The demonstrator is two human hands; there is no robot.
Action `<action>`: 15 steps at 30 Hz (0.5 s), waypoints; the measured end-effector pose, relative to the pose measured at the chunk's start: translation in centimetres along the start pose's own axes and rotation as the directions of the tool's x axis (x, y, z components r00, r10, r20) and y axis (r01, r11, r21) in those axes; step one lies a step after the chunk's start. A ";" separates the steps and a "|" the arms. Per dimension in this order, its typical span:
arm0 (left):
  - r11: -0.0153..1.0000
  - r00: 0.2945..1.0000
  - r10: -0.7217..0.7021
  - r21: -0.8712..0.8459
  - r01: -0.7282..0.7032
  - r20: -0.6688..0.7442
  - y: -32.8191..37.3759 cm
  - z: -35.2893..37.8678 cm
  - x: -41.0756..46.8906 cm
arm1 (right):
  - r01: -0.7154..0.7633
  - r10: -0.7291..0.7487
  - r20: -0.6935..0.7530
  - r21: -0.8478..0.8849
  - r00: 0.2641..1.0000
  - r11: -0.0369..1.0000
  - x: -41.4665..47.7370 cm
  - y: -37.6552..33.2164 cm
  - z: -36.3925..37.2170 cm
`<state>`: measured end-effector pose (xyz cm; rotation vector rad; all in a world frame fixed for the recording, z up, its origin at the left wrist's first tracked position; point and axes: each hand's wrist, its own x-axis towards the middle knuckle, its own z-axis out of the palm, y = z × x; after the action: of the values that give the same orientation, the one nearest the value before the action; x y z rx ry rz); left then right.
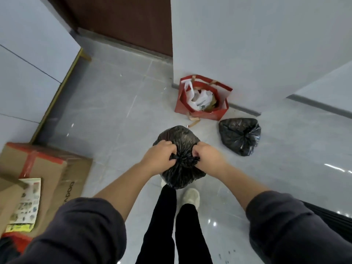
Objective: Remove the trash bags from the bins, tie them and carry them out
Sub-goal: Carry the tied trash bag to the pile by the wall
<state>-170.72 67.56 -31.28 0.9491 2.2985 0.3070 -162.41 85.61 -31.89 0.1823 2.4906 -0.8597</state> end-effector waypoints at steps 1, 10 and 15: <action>1.000 1.000 0.018 0.008 -0.018 0.020 -0.4 0.5 2.3 | -0.024 0.024 -0.001 0.005 1.000 1.000 1.4 1.5 0.1; 0.989 0.985 0.073 0.113 -0.091 0.154 -4.3 11.0 21.2 | -0.150 0.151 0.015 -0.058 0.988 0.987 14.0 16.9 5.7; 0.976 0.985 0.069 0.194 -0.100 0.161 -5.5 17.7 29.2 | -0.198 0.204 0.053 -0.099 0.978 0.975 19.1 24.3 8.7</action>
<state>-178.56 83.64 -60.86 1.1329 2.1807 0.0341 -168.66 98.91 -60.39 0.3624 2.3977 -0.6545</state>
